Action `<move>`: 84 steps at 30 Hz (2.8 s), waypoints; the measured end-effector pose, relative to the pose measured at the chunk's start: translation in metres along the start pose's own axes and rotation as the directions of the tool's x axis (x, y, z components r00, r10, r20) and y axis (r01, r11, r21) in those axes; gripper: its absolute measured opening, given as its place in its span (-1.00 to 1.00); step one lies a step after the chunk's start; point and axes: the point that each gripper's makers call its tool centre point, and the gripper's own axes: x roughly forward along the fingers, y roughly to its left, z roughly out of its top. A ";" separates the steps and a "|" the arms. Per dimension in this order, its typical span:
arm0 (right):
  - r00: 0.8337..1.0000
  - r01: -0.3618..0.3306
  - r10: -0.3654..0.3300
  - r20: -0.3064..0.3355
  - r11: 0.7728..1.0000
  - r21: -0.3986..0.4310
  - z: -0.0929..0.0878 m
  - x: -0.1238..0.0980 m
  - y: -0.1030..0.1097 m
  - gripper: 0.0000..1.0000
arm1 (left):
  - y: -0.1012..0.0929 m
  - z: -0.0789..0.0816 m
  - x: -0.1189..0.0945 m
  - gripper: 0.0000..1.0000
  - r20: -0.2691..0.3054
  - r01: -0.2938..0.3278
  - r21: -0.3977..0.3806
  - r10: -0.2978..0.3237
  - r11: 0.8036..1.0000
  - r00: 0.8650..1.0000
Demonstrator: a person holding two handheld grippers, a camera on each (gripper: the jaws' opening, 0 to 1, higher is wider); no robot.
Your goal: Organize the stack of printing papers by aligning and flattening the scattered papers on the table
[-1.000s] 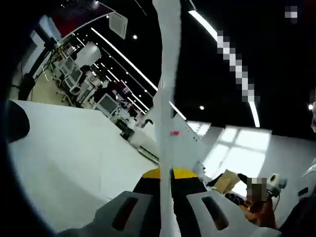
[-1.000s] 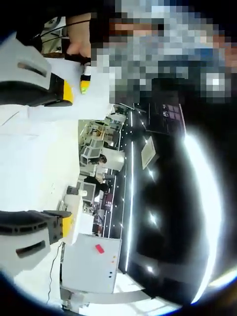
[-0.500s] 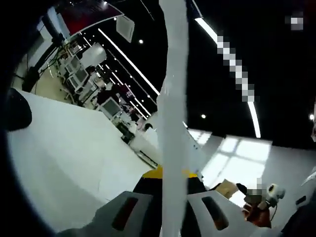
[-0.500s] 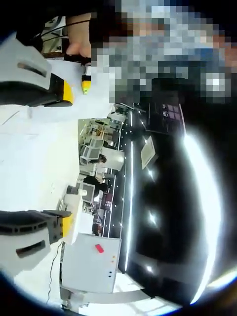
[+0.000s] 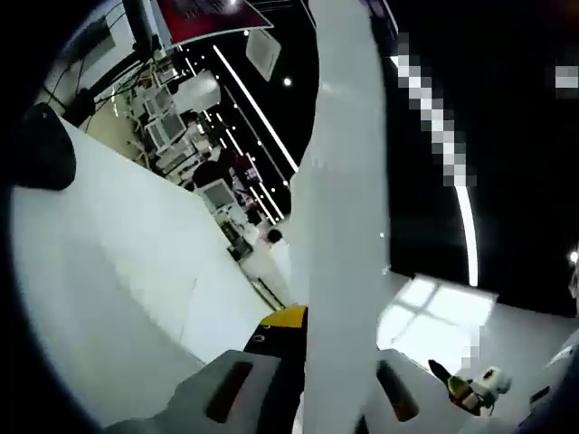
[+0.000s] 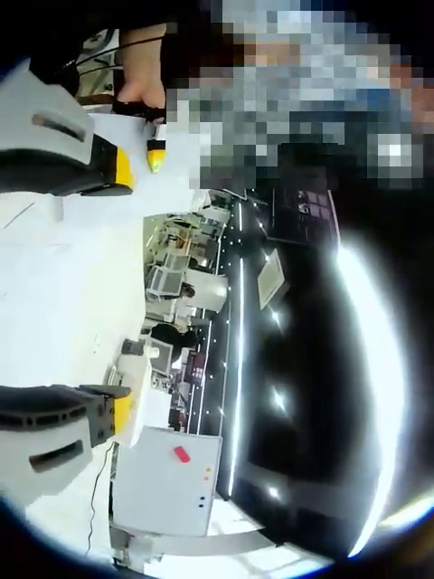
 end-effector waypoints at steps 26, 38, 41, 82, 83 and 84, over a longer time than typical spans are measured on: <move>0.999 0.026 -0.025 -0.029 0.999 0.023 -0.009 -0.004 -0.013 0.68 | 0.008 -0.011 -0.001 -0.82 -0.005 -0.007 -0.084 0.006 0.996 1.000; 0.993 0.081 -0.074 -0.088 0.994 0.073 -0.035 -0.007 -0.039 0.76 | 0.010 -0.012 -0.002 -0.69 -0.009 -0.011 -0.079 0.010 0.997 1.000; 0.989 0.104 -0.095 -0.117 0.992 0.067 -0.048 -0.007 -0.046 0.76 | 0.010 -0.011 -0.002 -0.68 -0.006 -0.008 -0.080 0.007 0.997 1.000; 0.922 0.233 -0.161 -0.352 0.957 0.173 -0.194 0.044 -0.154 0.78 | 0.011 -0.021 0.001 -0.69 -0.035 -0.015 -0.070 0.013 0.997 0.999; 0.920 0.234 -0.159 -0.358 0.956 0.177 -0.198 0.044 -0.154 0.78 | 0.012 -0.021 0.001 -0.69 -0.036 -0.015 -0.072 0.012 0.997 0.999; 0.917 0.236 -0.155 -0.368 0.954 0.185 -0.202 0.045 -0.155 0.78 | 0.012 -0.021 0.001 -0.69 -0.036 -0.016 -0.072 0.013 0.997 0.999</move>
